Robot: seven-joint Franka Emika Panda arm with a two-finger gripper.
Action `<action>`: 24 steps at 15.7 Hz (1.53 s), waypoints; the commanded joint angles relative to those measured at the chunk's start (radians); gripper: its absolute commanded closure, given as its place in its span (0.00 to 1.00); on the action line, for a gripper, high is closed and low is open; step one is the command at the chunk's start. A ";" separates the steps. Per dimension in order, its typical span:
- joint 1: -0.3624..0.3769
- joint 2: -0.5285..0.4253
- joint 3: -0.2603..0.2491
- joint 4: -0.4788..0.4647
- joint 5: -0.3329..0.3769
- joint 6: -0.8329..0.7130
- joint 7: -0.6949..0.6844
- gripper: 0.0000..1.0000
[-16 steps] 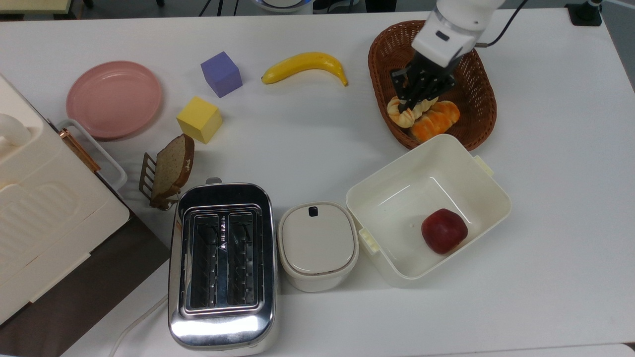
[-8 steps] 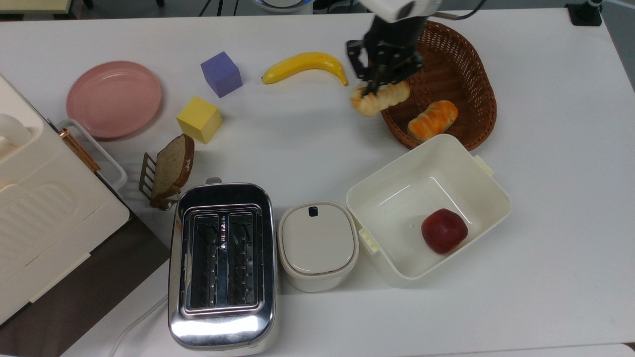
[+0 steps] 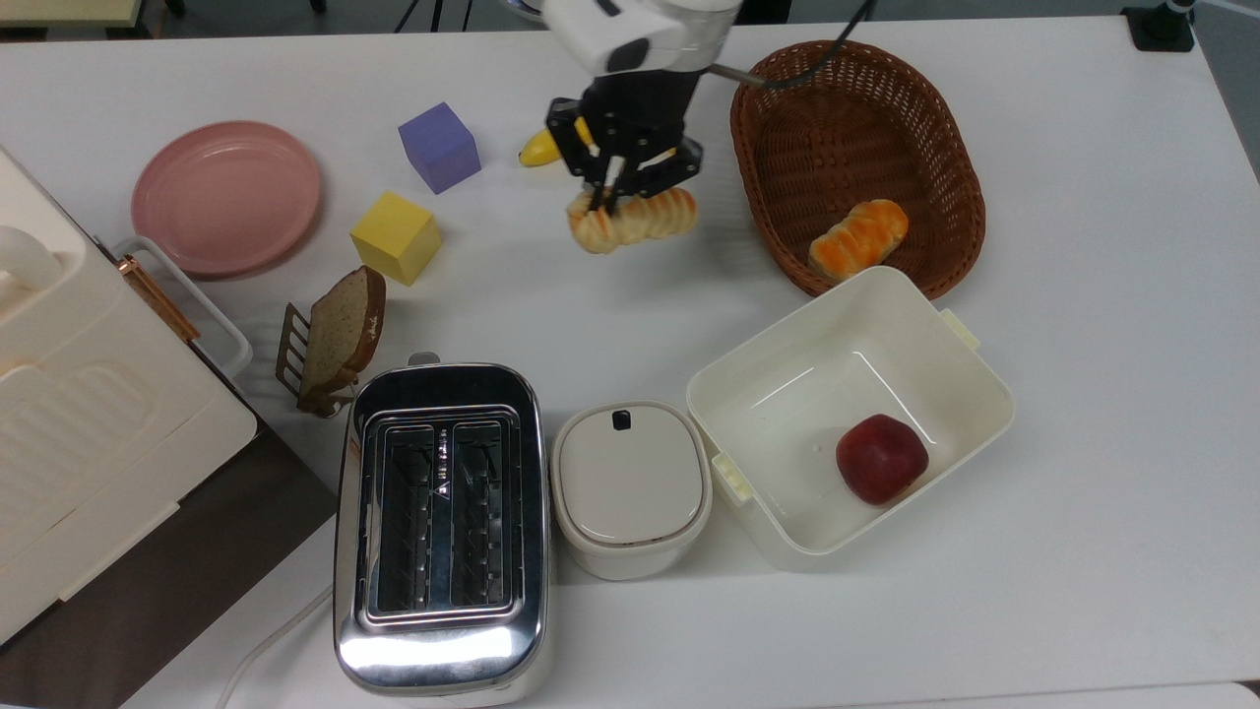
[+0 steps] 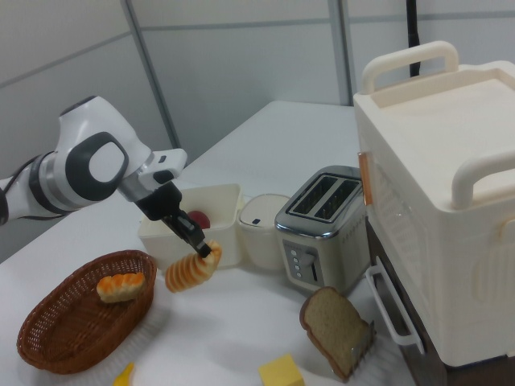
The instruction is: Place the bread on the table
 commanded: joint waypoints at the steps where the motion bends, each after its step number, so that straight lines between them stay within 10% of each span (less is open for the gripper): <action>1: -0.015 -0.014 0.004 -0.024 -0.024 -0.011 -0.009 1.00; 4: -0.036 -0.013 0.004 -0.030 -0.024 -0.014 -0.043 1.00; 5: -0.039 -0.013 0.002 -0.030 -0.024 -0.014 -0.043 0.80; 7: -0.048 -0.005 -0.001 -0.030 -0.024 -0.041 -0.041 0.00; 17: -0.053 -0.118 -0.014 0.042 0.006 -0.236 -0.041 0.00; 24: -0.168 -0.163 -0.041 0.263 0.258 -0.555 -0.277 0.00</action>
